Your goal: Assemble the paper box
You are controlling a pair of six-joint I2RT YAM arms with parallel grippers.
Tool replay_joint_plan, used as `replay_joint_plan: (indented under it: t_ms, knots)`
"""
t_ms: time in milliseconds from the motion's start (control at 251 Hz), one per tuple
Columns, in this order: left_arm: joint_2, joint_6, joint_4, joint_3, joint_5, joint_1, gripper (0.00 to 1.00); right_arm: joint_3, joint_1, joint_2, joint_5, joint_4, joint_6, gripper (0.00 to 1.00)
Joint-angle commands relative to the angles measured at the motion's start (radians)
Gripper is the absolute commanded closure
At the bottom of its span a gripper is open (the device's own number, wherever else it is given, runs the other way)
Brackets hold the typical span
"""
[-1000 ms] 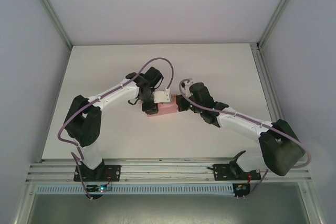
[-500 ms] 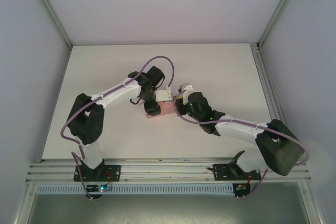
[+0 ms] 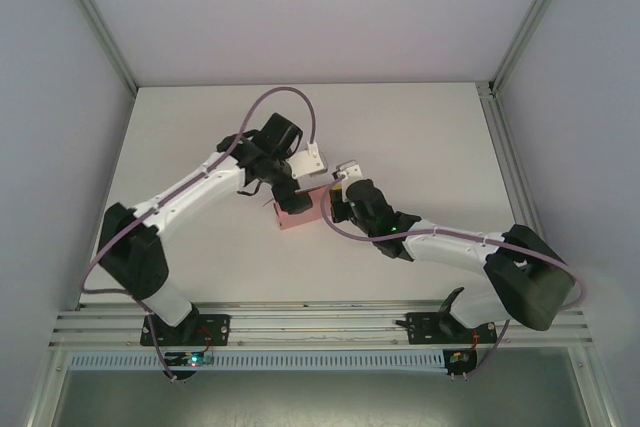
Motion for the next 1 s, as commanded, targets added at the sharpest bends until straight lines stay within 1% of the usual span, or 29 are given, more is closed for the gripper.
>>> replay_joint_plan:
  t_ms: [0,96,132,168,215,307,387,455,563,635,678,722,782,846,870,886,950,998]
  knots:
    - [-0.069,-0.237,0.026,-0.064,-0.146,0.003,0.00,0.026,0.016,0.039,0.062,-0.068,0.007,1.00]
    - [-0.137,-0.406,0.049,-0.170,-0.327,0.003,0.00,0.034,0.017,0.055,0.062,-0.070,0.008,1.00]
    - [-0.158,-0.462,0.033,-0.190,-0.365,0.003,0.00,0.039,0.018,0.058,0.060,-0.075,0.004,1.00]
    - [-0.174,-0.510,0.022,-0.212,-0.386,0.003,0.04,0.047,0.017,0.064,0.060,-0.084,-0.002,1.00]
    - [-0.206,-0.551,0.021,-0.243,-0.374,0.003,0.06,0.062,0.017,0.073,0.063,-0.107,-0.011,1.00]
    - [-0.271,-0.552,0.089,-0.318,-0.313,0.003,0.13,0.092,0.018,0.088,0.059,-0.147,-0.026,1.00]
    - [-0.285,-0.545,0.138,-0.351,-0.306,0.002,0.27,0.097,0.017,0.092,0.047,-0.146,-0.034,1.00]
    - [-0.263,-0.554,0.122,-0.336,-0.300,0.003,0.42,0.101,0.017,0.089,0.049,-0.149,-0.033,1.00]
    - [-0.227,-0.550,0.102,-0.323,-0.272,0.003,0.44,0.096,0.017,0.082,0.042,-0.144,-0.035,1.00]
    - [-0.209,-0.557,0.108,-0.321,-0.289,0.003,0.48,0.094,0.018,0.080,0.026,-0.142,-0.040,1.00]
    - [-0.198,-0.556,0.116,-0.318,-0.291,0.004,0.54,0.092,0.019,0.078,0.021,-0.142,-0.045,1.00]
    - [-0.191,-0.555,0.125,-0.317,-0.290,0.004,0.57,0.089,0.021,0.077,0.018,-0.142,-0.051,1.00]
    - [-0.184,-0.562,0.140,-0.311,-0.298,0.004,0.68,0.085,0.025,0.075,0.017,-0.140,-0.063,1.00]
    - [-0.181,-0.582,0.158,-0.306,-0.308,0.005,0.84,0.080,0.030,0.078,0.028,-0.140,-0.079,1.00]
    - [-0.179,-0.591,0.161,-0.301,-0.311,0.004,0.92,0.078,0.034,0.081,0.038,-0.142,-0.087,1.00]
    - [-0.179,-0.598,0.161,-0.298,-0.313,0.004,1.00,0.079,0.035,0.082,0.042,-0.143,-0.089,1.00]
    - [-0.179,-0.621,0.167,-0.291,-0.317,0.005,1.00,0.076,0.045,0.090,0.072,-0.140,-0.093,1.00]
    - [-0.179,-0.632,0.165,-0.283,-0.287,0.005,1.00,0.071,0.059,0.098,0.099,-0.129,-0.098,1.00]
